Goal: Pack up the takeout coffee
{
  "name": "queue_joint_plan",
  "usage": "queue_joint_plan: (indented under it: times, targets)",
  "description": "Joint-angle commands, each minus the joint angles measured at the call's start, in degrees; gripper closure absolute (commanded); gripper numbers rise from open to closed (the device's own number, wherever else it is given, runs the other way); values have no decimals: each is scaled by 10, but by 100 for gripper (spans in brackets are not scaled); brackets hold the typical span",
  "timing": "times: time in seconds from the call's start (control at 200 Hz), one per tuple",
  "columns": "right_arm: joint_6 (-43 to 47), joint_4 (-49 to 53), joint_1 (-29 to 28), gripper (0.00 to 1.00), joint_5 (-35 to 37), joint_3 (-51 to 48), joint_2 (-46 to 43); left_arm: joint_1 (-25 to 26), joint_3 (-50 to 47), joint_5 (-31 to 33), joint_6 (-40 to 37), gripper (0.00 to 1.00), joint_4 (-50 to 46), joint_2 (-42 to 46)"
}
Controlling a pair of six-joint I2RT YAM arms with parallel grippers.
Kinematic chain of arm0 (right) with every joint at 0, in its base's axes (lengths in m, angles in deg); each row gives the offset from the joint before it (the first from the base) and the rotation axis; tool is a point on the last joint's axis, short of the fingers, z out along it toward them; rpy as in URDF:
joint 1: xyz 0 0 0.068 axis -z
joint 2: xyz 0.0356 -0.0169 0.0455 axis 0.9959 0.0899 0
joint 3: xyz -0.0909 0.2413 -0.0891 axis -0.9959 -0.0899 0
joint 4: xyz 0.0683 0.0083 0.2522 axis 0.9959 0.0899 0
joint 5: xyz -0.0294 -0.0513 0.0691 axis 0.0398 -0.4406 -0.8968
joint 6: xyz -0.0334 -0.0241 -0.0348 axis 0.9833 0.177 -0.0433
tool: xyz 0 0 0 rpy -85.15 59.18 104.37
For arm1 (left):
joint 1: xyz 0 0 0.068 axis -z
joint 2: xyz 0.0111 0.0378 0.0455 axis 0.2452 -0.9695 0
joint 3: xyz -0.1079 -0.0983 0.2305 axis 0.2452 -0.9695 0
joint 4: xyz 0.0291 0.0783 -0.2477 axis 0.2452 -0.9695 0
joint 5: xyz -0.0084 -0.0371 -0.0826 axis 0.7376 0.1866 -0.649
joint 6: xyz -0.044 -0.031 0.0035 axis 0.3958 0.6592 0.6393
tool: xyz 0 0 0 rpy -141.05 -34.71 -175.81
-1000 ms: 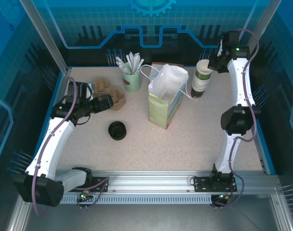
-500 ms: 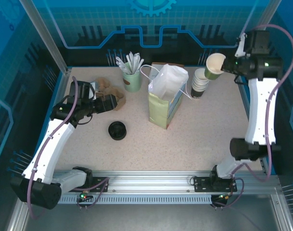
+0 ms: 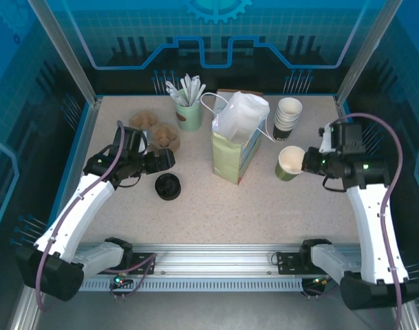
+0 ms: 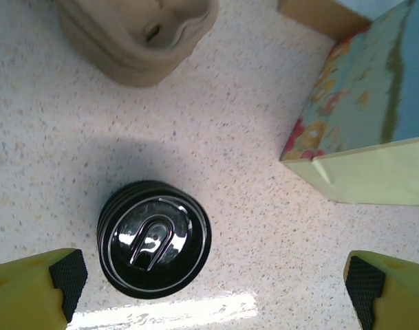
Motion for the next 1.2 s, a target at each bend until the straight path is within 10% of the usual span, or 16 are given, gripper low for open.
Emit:
queue_joint_plan:
  times: [0.0,0.575,1.196]
  targets:
    - [-45,-73,-54,100,-2,-63,-38,4,-38,5,34,2,35,19]
    - [-201,-302,-468,100,215,-215,15,2,-138,32,58,5,67,2]
    - [-216,-443,-531,100,197,-173,228,-17,-189,15,68,27,133,-20]
